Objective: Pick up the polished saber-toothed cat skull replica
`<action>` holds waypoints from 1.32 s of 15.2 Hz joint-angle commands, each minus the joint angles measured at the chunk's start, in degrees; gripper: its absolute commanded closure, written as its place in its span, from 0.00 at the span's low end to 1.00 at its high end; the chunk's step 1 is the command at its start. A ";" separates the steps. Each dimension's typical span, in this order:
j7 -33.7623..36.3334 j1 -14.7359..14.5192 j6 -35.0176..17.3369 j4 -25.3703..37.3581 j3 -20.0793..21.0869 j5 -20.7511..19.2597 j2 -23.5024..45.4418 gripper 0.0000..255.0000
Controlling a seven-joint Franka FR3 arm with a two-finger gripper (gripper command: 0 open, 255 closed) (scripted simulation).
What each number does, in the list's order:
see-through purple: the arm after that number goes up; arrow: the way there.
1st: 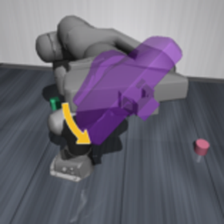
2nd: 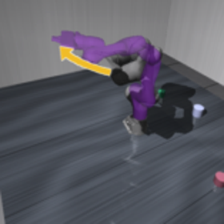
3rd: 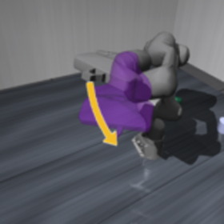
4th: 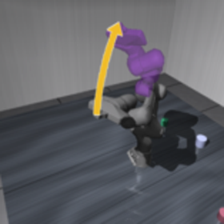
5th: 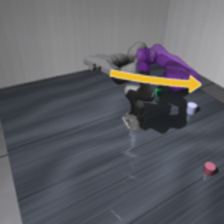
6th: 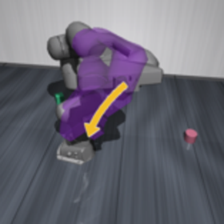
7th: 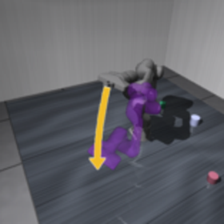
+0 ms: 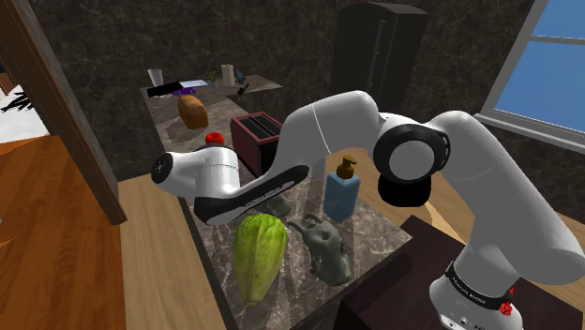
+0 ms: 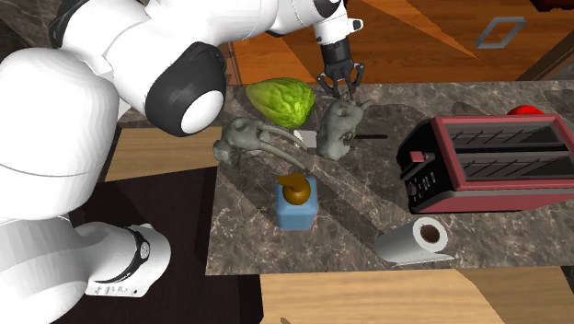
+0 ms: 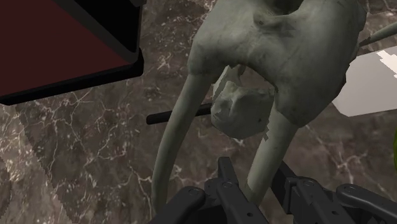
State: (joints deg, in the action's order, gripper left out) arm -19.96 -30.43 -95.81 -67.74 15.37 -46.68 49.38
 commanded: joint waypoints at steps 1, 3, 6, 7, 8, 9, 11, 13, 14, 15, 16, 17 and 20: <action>0.01 0.00 0.02 -0.01 -0.01 0.01 0.03 1.00; 0.12 -0.02 -0.06 -0.14 0.00 0.00 0.03 1.00; -0.72 -0.04 1.12 0.25 0.17 0.28 -1.04 1.00; -1.01 -0.05 1.52 0.42 0.22 0.38 -1.38 1.00; -1.31 -0.08 1.94 0.64 0.26 0.47 -1.68 1.00; -1.60 -0.09 2.35 0.81 0.30 0.56 -2.01 1.00; -2.23 -0.16 3.21 1.33 0.38 0.73 -2.58 1.00; -2.86 -0.23 4.09 1.89 0.45 0.88 -3.13 1.00; -3.18 -0.28 4.54 2.19 0.48 0.96 -3.38 1.00; -3.51 -0.33 4.99 2.52 0.51 1.03 -3.62 1.00; -3.84 -0.38 5.45 2.87 0.53 1.10 -3.85 1.00; -4.17 -0.44 5.92 3.24 0.55 1.16 -4.07 1.00; -4.57 -0.51 6.47 3.68 0.57 1.24 -4.31 1.00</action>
